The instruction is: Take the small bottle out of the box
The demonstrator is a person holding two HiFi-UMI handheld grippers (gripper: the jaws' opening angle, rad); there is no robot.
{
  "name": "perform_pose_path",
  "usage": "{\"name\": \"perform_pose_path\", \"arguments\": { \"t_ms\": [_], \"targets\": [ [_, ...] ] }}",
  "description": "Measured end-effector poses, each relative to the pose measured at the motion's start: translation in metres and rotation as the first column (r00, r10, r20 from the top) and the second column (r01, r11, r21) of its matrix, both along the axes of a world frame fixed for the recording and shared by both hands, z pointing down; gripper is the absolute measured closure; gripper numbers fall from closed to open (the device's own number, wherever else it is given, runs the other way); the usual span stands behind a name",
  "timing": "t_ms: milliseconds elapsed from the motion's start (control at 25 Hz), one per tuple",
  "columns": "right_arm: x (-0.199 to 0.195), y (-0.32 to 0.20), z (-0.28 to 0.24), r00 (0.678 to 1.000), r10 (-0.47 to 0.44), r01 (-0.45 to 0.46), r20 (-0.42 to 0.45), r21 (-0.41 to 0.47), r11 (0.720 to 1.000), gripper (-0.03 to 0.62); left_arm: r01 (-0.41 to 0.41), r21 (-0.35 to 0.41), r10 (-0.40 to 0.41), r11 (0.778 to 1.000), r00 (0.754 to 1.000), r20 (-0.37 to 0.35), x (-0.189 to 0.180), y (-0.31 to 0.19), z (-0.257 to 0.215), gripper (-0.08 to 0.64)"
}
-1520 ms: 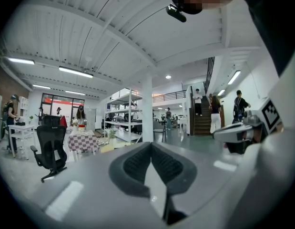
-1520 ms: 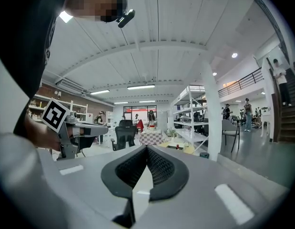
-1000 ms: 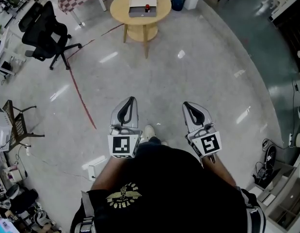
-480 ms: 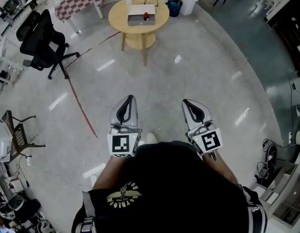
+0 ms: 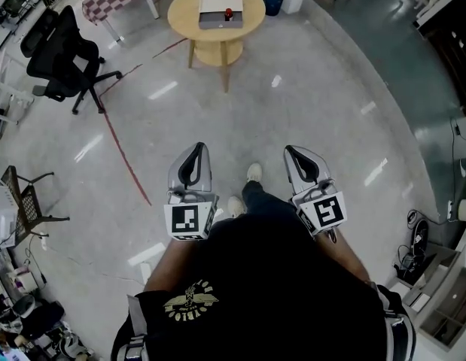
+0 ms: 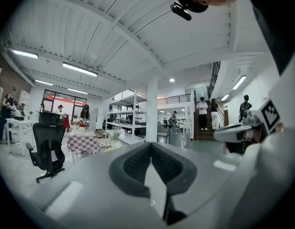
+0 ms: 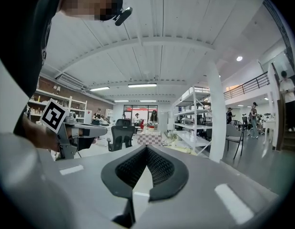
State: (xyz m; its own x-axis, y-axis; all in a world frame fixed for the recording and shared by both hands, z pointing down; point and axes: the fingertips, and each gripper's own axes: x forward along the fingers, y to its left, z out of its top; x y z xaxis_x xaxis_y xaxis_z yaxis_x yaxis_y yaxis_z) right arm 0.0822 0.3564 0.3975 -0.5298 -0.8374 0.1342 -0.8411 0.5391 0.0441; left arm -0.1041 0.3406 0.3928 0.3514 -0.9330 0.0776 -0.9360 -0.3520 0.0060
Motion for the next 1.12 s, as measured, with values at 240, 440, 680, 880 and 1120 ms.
{"name": "perform_pose_path", "arguments": {
  "t_ms": [240, 440, 680, 880, 1120],
  "targets": [
    [-0.004, -0.009, 0.010, 1.000, -0.022, 0.022, 0.015, -0.021, 1.000, 0.584, 0.010, -0.013, -0.010, 1.000, 1.000, 0.007, 0.000, -0.006, 0.006, 0.560],
    [-0.011, -0.014, 0.006, 0.999, -0.033, 0.033, 0.020, -0.009, 0.999, 0.584, 0.024, -0.014, -0.024, 1.000, 1.000, 0.009, -0.008, -0.009, 0.006, 0.560],
    [-0.009, -0.014, 0.008, 0.999, -0.038, 0.039, 0.017, -0.025, 0.999, 0.584, 0.040, -0.027, -0.039, 0.999, 0.999, 0.005, -0.010, -0.009, 0.006, 0.560],
    [-0.020, -0.014, 0.012, 0.999, -0.051, 0.052, 0.007, -0.037, 0.998, 0.584, 0.045, -0.040, -0.046, 0.998, 0.999, -0.017, -0.020, -0.011, 0.016, 0.560],
    [-0.014, -0.032, 0.031, 0.999, -0.038, 0.038, 0.002, -0.094, 0.995, 0.584, 0.040, -0.078, -0.043, 0.996, 0.998, -0.038, -0.015, -0.031, 0.035, 0.560]
  ]
}}
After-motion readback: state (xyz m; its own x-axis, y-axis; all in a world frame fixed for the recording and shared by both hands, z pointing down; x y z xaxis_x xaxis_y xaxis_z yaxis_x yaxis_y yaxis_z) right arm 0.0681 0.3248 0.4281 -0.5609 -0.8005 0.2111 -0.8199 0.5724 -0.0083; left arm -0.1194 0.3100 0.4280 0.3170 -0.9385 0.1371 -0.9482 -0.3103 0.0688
